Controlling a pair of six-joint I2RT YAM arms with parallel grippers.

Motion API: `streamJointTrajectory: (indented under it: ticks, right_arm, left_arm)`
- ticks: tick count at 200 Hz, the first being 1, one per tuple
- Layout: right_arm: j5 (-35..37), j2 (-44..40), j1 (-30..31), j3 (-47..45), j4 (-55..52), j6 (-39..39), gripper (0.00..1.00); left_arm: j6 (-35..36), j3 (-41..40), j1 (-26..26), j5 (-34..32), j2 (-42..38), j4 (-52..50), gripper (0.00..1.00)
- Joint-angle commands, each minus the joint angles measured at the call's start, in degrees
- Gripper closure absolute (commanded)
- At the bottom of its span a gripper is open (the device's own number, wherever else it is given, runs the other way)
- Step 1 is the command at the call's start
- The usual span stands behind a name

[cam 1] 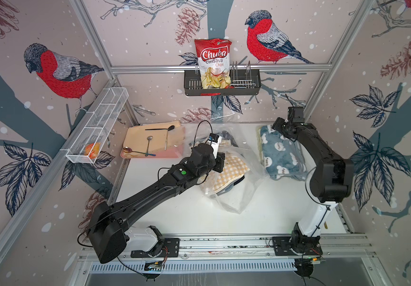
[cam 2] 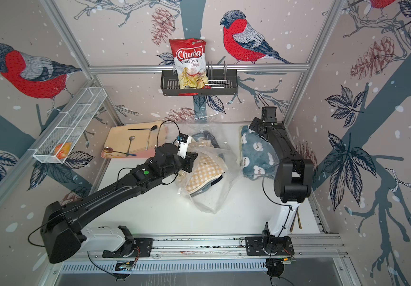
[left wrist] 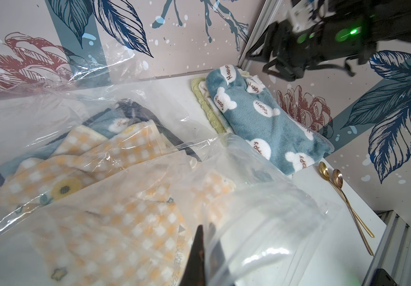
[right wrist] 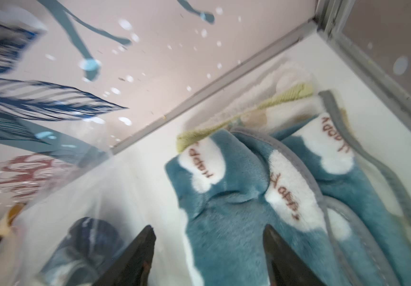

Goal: Take the blanket out of the vacuum bag
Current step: Place the blanket at the corner of the board, then adjust the vacuum bag at the center of the board.

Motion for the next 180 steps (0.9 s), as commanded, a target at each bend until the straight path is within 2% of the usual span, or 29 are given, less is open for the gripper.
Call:
streamJointTrajectory:
  ticks: [1, 19, 36, 49, 65, 86, 96, 107, 126, 141, 162, 180]
  right_arm:
    - [-4.4, -7.5, 2.7, -6.7, -1.0, 1.9, 0.31]
    - [-6.1, -17.4, 7.5, -17.2, 1.9, 3.9, 0.31]
    - [-5.1, -28.3, 13.2, -26.7, 3.1, 6.2, 0.34]
    - [-5.4, -37.7, 17.1, -33.6, 4.2, 8.5, 0.4]
    - [-4.2, -48.5, 22.4, -40.6, 5.2, 12.2, 0.49]
    - [-2.6, -58.4, 30.6, -46.2, 5.9, 16.2, 0.67]
    - [-3.4, -60.5, 35.4, -47.6, 6.4, 16.6, 0.7]
    - [-0.6, -61.6, 41.1, -48.0, 5.3, 16.9, 0.73]
    - [4.3, -62.1, 51.6, -48.4, 4.4, 15.7, 0.73]
    - [3.9, -61.9, 57.9, -49.6, 6.2, 14.8, 0.73]
    - [4.0, -58.8, 63.0, -52.4, 7.8, 15.0, 0.73]
    - [3.6, -54.3, 64.2, -55.1, 8.3, 14.9, 0.73]
  left_arm:
    - [2.5, 0.6, 0.1, 1.5, 0.1, 1.5, 1.0]
    - [4.8, 1.5, -1.4, 0.7, 0.6, -0.1, 1.0]
    - [8.1, 3.8, -4.5, -3.3, 1.1, -4.2, 1.0]
    - [10.3, 5.0, -6.8, -4.9, 1.0, -7.2, 1.0]
    - [10.3, 4.3, -7.4, -3.8, -0.1, -8.8, 1.0]
    - [10.5, 1.1, -7.4, -2.6, -2.2, -9.1, 0.98]
    - [11.0, -0.1, -7.4, -1.6, -2.9, -9.6, 0.94]
    - [11.6, -0.7, -7.4, -0.1, -3.2, -10.9, 0.87]
    - [11.9, -1.6, -7.4, 1.7, -3.1, -12.8, 0.76]
    - [11.8, -2.6, -7.4, 2.7, -3.1, -13.1, 0.69]
    - [11.8, -3.6, -7.4, 2.7, -3.3, -13.4, 0.63]
    - [12.4, -3.6, -7.4, 2.5, -3.5, -14.1, 0.63]
